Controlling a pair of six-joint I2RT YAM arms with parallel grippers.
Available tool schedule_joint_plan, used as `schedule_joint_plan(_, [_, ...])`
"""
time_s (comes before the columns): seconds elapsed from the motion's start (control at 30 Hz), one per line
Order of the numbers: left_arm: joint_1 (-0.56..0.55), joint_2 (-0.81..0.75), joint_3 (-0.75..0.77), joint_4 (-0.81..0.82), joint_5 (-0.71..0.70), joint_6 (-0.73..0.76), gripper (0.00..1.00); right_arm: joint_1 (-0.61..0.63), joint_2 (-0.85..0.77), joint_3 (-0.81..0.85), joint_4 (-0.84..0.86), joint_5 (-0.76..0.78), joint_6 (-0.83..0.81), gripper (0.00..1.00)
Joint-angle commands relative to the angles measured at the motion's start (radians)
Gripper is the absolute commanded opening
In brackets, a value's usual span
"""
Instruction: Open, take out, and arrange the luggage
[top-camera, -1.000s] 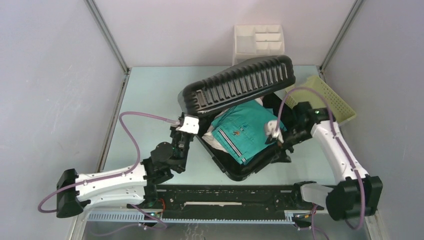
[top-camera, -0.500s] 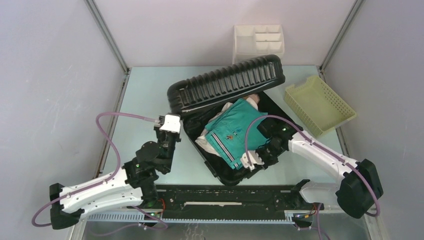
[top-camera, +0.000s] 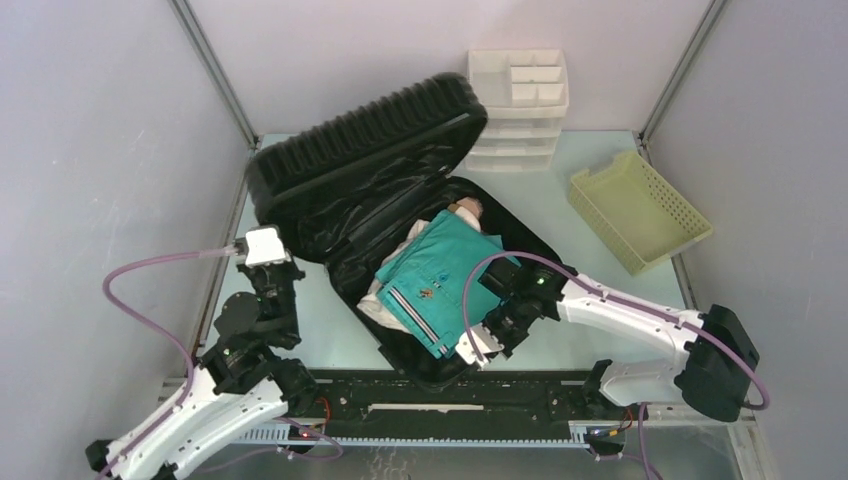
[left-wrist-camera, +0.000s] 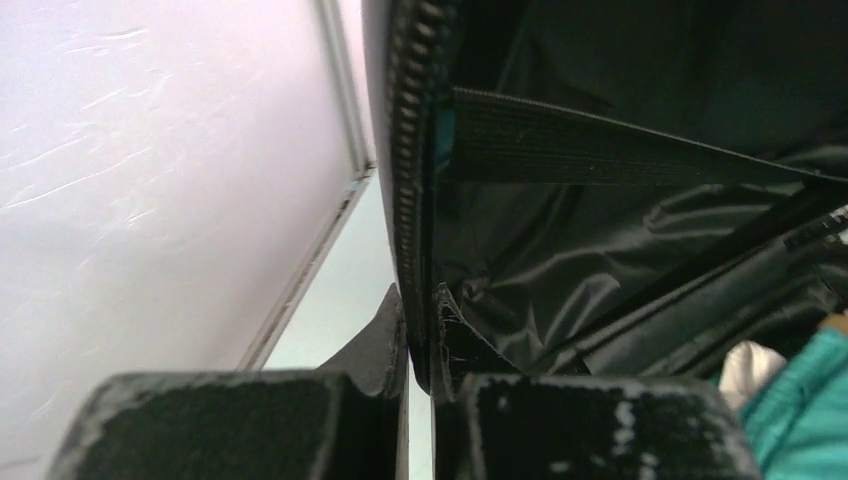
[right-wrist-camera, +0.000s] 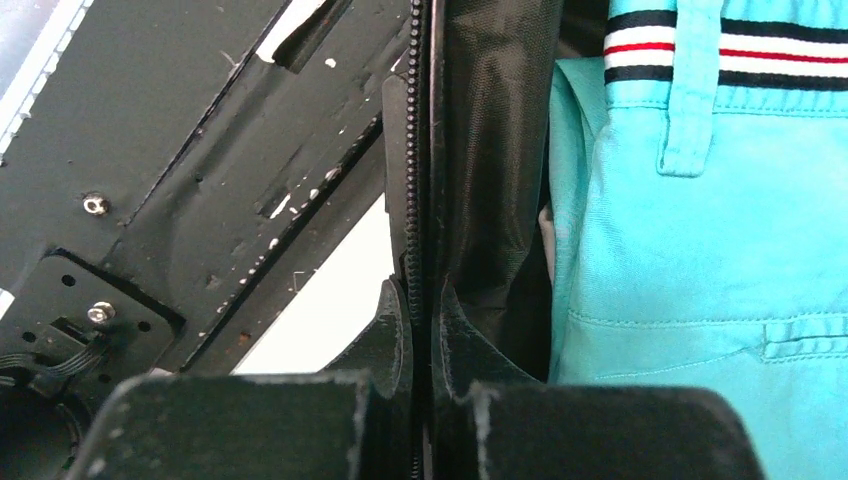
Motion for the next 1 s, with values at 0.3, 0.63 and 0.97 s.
schedule_joint_plan(0.3, [0.683,0.177,0.139,-0.029,0.293,-0.274,0.0,-0.202,0.142,0.145,0.103,0.051,-0.058,0.0])
schedule_joint_plan(0.63, [0.854,0.36,0.204,-0.096,0.436,-0.49,0.34,-0.248,0.219,0.195,0.198,0.108,0.057,0.37])
schedule_joint_plan(0.97, [0.857,0.164,0.193,-0.259,0.555,-0.553,0.83,-0.346,0.054,0.194,0.132,-0.106,0.112,0.81])
